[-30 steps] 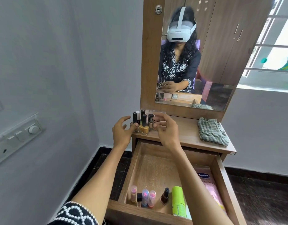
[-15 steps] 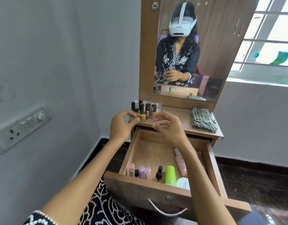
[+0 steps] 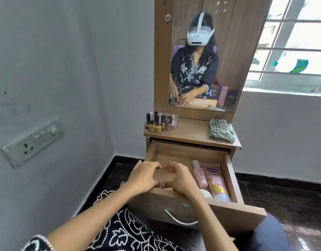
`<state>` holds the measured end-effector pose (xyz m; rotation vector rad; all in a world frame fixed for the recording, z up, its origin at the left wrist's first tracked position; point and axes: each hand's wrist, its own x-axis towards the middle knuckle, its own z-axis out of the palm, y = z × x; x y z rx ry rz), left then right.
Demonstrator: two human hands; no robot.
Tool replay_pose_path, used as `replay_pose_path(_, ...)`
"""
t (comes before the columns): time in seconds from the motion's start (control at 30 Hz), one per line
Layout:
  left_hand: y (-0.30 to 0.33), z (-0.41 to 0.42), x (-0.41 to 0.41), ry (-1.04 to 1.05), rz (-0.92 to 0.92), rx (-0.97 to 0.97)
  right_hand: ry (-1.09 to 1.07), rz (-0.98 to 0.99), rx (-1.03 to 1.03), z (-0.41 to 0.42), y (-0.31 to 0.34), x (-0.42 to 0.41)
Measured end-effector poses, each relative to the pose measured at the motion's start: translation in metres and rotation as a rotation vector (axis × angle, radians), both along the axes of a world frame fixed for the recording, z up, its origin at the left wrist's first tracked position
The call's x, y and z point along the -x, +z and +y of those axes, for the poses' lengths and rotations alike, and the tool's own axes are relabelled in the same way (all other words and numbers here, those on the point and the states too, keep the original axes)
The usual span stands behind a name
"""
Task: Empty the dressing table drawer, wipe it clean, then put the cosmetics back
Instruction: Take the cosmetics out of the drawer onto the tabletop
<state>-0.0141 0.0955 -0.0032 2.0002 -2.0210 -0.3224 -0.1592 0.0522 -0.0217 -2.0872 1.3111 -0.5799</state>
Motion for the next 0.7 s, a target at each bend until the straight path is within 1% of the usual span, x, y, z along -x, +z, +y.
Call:
replay_pose_path(0.2,0.010,0.002,0.003,0.012,-0.035,-0.041,-0.074,0.017,0.033,0.004,-0.013,0.004)
replay_pose_path(0.4,0.008,-0.002,0.009,0.057,-0.053,-0.042,-0.120,0.151,0.077,0.003,-0.017,0.003)
replay_pose_path(0.53,0.001,-0.003,0.013,0.084,-0.099,-0.045,-0.101,0.204,0.082,0.002,-0.016,0.001)
replay_pose_path(0.7,0.000,-0.002,0.015,0.094,-0.118,-0.038,-0.066,0.214,0.096,0.005,-0.009,0.000)
